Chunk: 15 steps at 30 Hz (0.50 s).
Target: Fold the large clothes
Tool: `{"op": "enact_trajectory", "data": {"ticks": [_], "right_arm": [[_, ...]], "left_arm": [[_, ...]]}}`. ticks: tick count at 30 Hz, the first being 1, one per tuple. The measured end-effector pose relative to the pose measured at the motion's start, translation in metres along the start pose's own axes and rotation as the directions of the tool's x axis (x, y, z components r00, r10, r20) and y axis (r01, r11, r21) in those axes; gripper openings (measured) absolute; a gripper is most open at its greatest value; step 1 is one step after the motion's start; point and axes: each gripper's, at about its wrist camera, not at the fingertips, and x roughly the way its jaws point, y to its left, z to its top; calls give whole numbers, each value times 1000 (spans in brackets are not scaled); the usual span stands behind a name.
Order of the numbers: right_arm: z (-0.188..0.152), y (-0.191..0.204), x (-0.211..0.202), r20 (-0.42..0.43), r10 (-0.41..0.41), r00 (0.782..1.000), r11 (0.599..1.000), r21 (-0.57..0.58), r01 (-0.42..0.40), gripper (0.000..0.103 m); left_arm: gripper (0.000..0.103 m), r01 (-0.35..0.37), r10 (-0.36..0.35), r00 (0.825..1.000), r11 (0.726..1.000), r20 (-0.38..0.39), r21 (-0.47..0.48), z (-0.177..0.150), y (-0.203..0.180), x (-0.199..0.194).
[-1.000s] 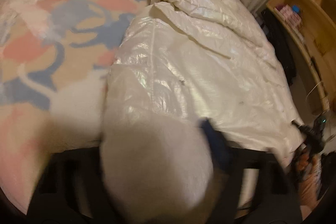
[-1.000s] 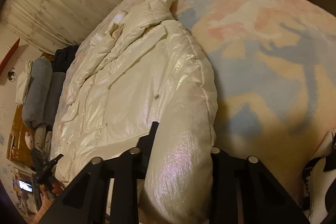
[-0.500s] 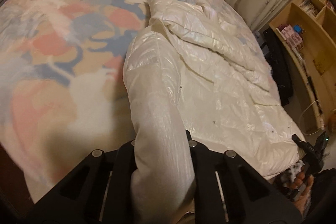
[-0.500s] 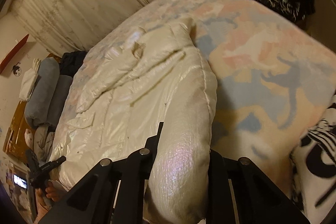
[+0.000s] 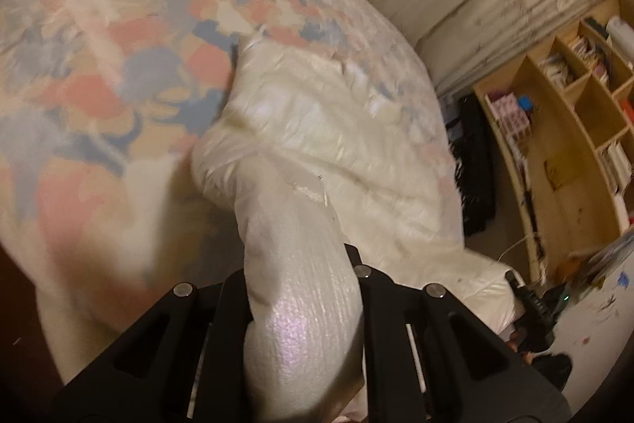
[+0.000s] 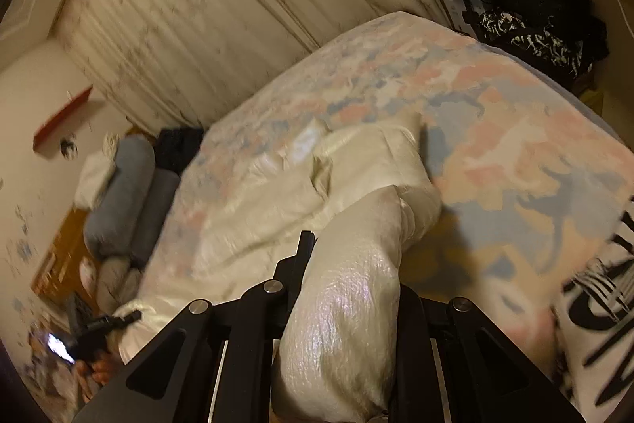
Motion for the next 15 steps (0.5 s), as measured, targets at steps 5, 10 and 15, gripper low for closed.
{"op": "enact_trajectory", "data": {"ticks": [5,10,15], "right_arm": [[61,-2,34,34,40,999,993,106,-44,14],[138,-9,102,45,14,999,985,172,-21,14],[201,-17,196,-9,-62,998,973,221,62,19]], "left_arm": [[9,37,-35,996,999,76,-25,65,-26,26],[11,4,3,993,998,114,-55,139,-38,80],[16,-43,50,996,994,69,-101,199,-34,157]]}}
